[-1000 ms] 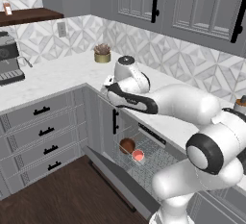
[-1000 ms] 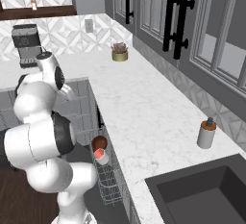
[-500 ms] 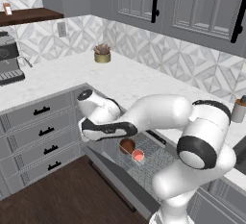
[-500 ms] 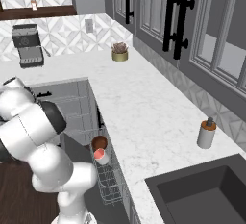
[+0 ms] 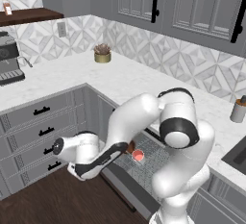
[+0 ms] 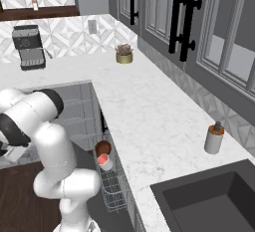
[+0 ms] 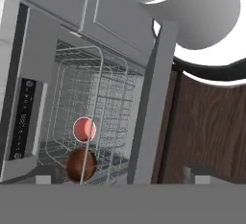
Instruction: Pick up the cup and bowl from the counter, place them in the dishwasher, and close the dishwasher door.
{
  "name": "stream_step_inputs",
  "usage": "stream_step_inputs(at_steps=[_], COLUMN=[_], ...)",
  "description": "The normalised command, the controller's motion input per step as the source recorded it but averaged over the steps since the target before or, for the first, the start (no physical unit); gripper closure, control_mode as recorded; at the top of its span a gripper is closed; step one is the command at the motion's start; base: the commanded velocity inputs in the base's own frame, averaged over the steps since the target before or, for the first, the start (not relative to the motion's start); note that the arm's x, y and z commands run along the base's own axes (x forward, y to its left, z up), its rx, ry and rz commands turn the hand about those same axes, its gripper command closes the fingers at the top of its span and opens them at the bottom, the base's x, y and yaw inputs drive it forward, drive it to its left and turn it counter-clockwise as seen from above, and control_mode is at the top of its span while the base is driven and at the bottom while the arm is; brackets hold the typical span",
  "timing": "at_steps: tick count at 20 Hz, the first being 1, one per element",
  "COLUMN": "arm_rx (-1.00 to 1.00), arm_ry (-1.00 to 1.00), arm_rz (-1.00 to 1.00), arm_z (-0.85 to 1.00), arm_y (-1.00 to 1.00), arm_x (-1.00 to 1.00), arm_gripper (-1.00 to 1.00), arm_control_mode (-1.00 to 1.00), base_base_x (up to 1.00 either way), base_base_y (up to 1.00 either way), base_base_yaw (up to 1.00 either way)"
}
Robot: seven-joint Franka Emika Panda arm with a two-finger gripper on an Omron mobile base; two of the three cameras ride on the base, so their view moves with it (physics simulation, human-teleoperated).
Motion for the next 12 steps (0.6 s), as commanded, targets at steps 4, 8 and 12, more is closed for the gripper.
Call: stream_step_inputs(at_steps=[4, 8, 12], arm_rx=[-0.01, -0.03, -0.13], arm_ry=[-0.06, -0.01, 0.0], arm_rz=[-0.03, -0.2, -0.31], arm_z=[-0.77, -0.89, -0.86], arm_y=[0.08, 0.47, 0.57], arm_x=[0.0, 0.14, 0.23], arm_gripper=[-1.0, -1.0, -1.0], arm_control_mode=[-1.0, -1.0, -1.0], base_base_x=[0.0, 0.0, 0.0], base_base_y=[0.0, 0.0, 0.0], base_base_yaw=[0.0, 0.0, 0.0])
